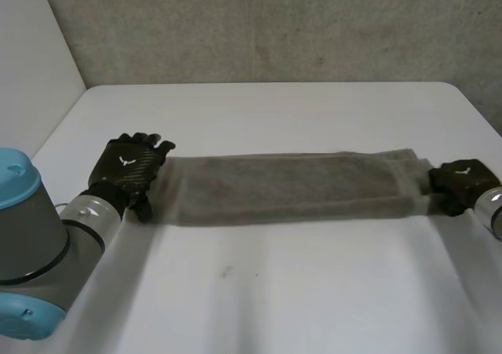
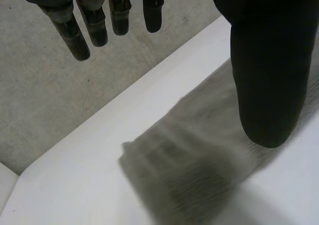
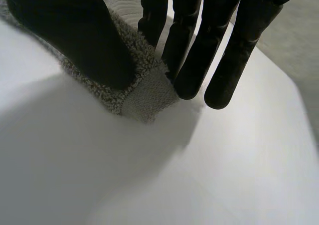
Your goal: Fold the towel.
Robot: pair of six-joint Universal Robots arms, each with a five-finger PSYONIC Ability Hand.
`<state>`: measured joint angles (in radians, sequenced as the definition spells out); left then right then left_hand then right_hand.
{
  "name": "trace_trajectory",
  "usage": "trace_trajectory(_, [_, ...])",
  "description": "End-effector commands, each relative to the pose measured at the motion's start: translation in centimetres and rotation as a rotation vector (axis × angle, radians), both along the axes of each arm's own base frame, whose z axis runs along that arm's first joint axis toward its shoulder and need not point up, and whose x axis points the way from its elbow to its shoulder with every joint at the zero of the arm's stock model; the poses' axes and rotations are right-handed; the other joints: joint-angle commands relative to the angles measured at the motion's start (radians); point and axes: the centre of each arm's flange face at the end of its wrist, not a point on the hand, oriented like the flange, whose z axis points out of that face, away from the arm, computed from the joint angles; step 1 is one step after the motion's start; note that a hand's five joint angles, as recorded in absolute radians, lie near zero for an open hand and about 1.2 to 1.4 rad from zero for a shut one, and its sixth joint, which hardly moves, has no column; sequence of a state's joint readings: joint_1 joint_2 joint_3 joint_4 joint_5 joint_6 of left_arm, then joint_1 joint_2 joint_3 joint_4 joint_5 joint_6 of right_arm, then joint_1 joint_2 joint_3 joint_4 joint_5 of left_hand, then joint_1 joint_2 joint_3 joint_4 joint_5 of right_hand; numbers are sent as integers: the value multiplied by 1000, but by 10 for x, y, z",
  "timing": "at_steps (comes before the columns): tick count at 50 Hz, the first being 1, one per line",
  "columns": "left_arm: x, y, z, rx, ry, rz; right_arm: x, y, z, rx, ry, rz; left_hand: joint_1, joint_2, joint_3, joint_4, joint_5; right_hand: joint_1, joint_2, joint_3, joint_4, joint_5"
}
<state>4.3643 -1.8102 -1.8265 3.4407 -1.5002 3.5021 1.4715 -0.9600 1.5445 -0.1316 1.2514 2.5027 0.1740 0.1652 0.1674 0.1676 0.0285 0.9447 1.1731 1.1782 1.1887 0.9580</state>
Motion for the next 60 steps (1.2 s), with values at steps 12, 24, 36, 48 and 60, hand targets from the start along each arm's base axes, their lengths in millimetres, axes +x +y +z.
trace_trajectory(12, [4, 4, 16, -42, 18, 10, -76, -36, 48, -130, 218, -179, 1, 9, 7, 7, -29, 452, 223, 218, 208, 264])
trace_trajectory(24, [7, 6, 28, -76, 31, 17, 116, 24, 100, -340, 76, 281, 1, 9, 7, 7, -29, 452, 223, 218, 208, 264])
trace_trajectory(36, [13, 6, 28, -69, 31, 36, 278, 149, 45, -349, -34, 834, 1, 9, 7, 7, -29, 452, 223, 218, 208, 264])
trace_trajectory(48, [12, 4, 28, -80, 34, 33, 302, 184, 2, -254, -12, 913, 1, 9, 7, 7, -29, 97, -131, -136, -147, -90])
trace_trajectory(60, [-32, 9, 27, -88, 45, -89, 232, 132, 88, -185, -262, 523, 7, 16, 14, 14, -22, -770, -999, -1004, -1014, -958])
